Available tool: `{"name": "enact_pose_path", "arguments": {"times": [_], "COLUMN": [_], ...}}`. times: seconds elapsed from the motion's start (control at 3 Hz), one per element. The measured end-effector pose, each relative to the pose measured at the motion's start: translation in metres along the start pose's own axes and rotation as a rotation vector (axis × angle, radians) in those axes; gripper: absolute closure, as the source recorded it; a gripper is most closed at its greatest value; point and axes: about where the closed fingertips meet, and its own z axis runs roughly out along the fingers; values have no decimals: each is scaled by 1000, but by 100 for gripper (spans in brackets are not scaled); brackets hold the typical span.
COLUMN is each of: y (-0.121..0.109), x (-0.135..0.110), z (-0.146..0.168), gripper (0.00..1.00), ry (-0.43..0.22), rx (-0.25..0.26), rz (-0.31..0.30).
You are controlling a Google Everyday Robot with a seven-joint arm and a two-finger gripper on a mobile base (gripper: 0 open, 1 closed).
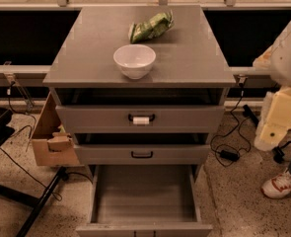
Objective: Close bottom drawer
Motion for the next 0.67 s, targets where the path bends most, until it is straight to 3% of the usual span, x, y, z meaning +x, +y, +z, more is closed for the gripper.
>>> {"name": "enact_pose_path", "arguments": {"times": [0.67], "y": [92], "x": [59], "z": [86], "gripper": [0], "ry": [165], "rx": [-48], "rz": [124]}}
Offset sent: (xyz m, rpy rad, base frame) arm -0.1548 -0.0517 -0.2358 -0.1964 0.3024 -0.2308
